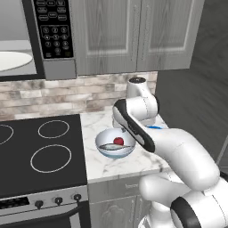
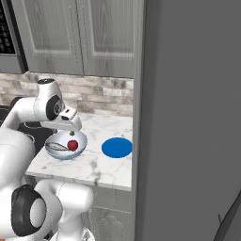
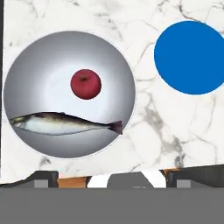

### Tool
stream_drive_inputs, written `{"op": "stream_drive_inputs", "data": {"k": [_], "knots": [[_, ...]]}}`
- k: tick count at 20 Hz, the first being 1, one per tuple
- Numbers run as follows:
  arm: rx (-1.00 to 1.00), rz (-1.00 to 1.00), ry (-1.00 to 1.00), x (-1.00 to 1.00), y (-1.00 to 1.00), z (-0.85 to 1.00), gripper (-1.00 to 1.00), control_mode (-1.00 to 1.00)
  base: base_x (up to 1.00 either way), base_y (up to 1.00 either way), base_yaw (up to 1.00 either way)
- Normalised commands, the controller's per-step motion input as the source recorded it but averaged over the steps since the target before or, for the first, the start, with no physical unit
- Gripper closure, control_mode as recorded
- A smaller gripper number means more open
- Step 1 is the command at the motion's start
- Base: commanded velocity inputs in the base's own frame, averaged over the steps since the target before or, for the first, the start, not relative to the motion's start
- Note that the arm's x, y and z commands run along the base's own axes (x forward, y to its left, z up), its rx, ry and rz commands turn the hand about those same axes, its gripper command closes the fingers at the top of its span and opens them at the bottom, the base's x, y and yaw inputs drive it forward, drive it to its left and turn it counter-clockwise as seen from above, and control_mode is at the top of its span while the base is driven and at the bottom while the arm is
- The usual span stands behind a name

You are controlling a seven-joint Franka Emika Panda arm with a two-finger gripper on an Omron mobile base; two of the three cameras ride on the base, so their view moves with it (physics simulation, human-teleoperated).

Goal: Remove the apple from the bowl and place it on the small plate. Then place the bowl with only the fish in the microwave, close the door, and press the start button to microwave the fish.

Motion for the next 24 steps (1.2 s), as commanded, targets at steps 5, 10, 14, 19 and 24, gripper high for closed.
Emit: {"op": "stream_drive_inputs", "data": {"k": [5, 10, 14, 19, 24], "knots": [[-0.03, -0.02, 0.14, 0.32, 0.68, -0.52, -1.00, -1.00, 0.00, 0.00, 0.00], [0.00, 0.00, 0.05, 0.12, 0.09, -0.30, -1.00, -1.00, 0.00, 0.00, 0.00], [0.00, 0.00, 0.00, 0.00, -0.12, 0.00, -1.00, -1.00, 0.00, 0.00, 0.00], [0.03, 0.00, 0.00, 0.07, -0.32, -0.06, -1.00, -1.00, 0.00, 0.00, 0.00], [0.02, 0.00, 0.04, 0.30, -0.14, -0.11, -1.00, -1.00, 0.00, 0.00, 0.00]]}}
